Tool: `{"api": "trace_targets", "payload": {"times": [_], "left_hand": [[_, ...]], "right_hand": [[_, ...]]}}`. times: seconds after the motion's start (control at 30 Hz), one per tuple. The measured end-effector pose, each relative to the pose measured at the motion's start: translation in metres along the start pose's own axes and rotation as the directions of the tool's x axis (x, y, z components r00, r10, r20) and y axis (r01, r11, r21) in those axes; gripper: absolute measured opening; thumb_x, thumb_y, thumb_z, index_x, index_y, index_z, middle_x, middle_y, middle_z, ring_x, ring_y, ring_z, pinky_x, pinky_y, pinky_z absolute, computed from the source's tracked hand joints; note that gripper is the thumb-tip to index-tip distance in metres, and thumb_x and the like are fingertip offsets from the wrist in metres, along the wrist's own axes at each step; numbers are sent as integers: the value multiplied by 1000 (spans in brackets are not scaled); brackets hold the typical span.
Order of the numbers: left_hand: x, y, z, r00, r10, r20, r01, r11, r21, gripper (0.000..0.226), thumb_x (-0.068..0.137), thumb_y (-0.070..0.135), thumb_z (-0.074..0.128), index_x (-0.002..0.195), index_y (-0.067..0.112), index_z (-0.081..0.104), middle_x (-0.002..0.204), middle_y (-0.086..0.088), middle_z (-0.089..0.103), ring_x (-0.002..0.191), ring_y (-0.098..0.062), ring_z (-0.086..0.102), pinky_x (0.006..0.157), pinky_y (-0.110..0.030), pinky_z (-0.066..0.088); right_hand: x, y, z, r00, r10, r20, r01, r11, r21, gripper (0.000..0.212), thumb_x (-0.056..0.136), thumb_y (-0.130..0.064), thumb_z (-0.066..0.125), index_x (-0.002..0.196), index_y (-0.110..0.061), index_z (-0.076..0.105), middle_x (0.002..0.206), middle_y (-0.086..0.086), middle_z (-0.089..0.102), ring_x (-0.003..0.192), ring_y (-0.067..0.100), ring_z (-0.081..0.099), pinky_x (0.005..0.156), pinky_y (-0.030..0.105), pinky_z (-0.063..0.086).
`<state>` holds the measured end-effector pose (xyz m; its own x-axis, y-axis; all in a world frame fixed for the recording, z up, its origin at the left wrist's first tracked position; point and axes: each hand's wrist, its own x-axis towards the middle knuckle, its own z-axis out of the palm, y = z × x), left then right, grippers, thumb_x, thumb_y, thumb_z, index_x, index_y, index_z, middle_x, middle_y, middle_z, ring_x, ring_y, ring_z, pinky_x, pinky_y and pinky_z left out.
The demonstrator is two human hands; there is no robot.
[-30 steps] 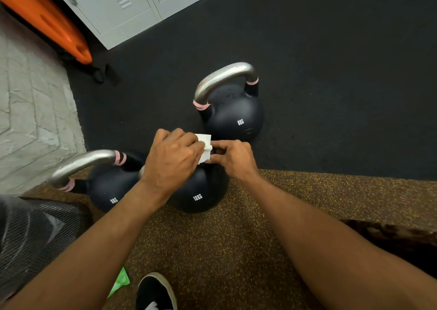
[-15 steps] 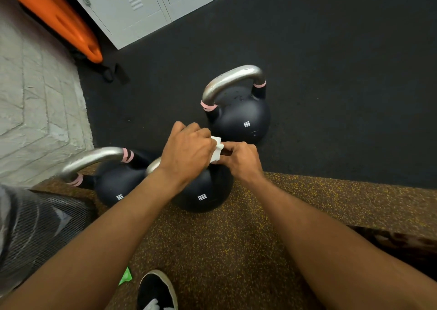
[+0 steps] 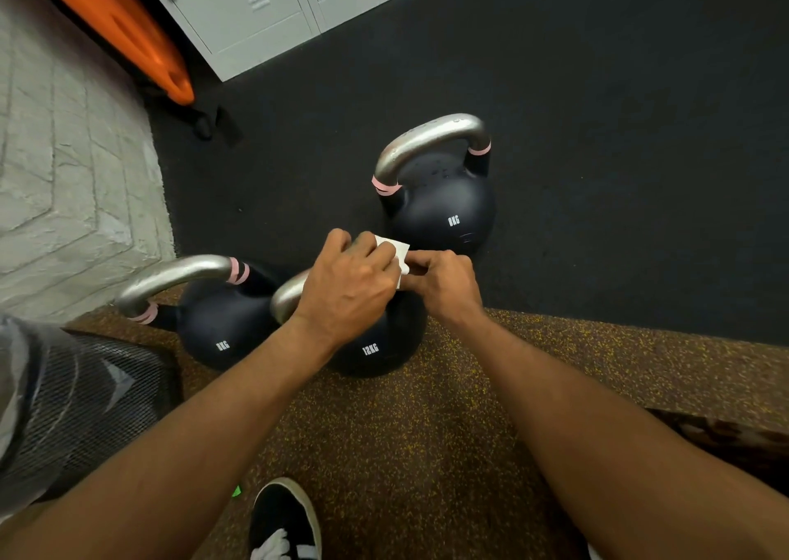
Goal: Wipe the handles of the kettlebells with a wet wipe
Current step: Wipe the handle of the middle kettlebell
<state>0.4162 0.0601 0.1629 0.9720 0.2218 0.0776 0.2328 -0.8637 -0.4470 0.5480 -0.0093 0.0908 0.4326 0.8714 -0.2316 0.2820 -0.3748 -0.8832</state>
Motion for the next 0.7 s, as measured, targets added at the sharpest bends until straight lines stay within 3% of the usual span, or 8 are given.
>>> {"api": "trace_targets", "payload": {"times": [0.1, 0.3, 0.43, 0.5, 0.63, 0.7], "left_hand": [[-2, -1, 2, 999, 36, 11, -36, 999, 13, 18, 90, 18, 51, 89, 11, 68, 82, -6, 60, 77, -26, 57, 68, -40, 41], [21, 9, -6, 996, -45, 80, 48, 998, -37, 23, 85, 14, 47, 74, 10, 67, 74, -5, 58, 70, -25, 55, 65, -39, 40], [43, 15, -16, 940, -113, 323, 132, 991, -38, 20, 94, 21, 50, 89, 15, 68, 93, -2, 62, 91, -25, 56, 80, -41, 36], [55, 15, -18, 918, -137, 373, 156, 988, -20, 20, 96, 25, 49, 88, 19, 66, 96, 0, 64, 94, -23, 56, 83, -41, 34], [53, 13, -15, 935, -95, 342, 109, 994, -24, 25, 96, 22, 44, 88, 19, 67, 94, -1, 65, 90, -23, 58, 80, -41, 34], [38, 14, -14, 969, -9, 249, 17, 999, -32, 34, 92, 17, 35, 85, 14, 69, 87, -4, 64, 84, -24, 58, 74, -41, 35]], "right_hand": [[1, 2, 0, 1000, 0, 2, 0, 1000, -2, 36, 81, -24, 77, 116, -23, 71, 102, -3, 74, 98, 12, 65, 89, 37, 55], [-2, 0, -1, 1000, -7, -15, 7, 1000, 1, 29, 84, -22, 75, 113, -23, 73, 102, -4, 73, 96, 11, 65, 88, 38, 55], [-4, -3, -4, 999, 39, -5, -39, 999, -22, 20, 86, -17, 72, 106, -17, 72, 101, 2, 72, 96, 15, 64, 85, 35, 54], [-3, -5, -5, 998, 65, 2, -65, 997, -51, 18, 87, -17, 71, 105, -15, 70, 103, 4, 70, 97, 17, 63, 83, 33, 52], [-2, -7, -5, 997, 74, 8, -73, 995, -72, 19, 86, -15, 71, 105, -13, 69, 103, 4, 68, 98, 18, 62, 85, 36, 53], [-3, -6, -7, 999, 40, 7, -39, 995, -87, 16, 88, -12, 69, 103, -14, 71, 96, 2, 69, 92, 17, 63, 81, 34, 54]]}}
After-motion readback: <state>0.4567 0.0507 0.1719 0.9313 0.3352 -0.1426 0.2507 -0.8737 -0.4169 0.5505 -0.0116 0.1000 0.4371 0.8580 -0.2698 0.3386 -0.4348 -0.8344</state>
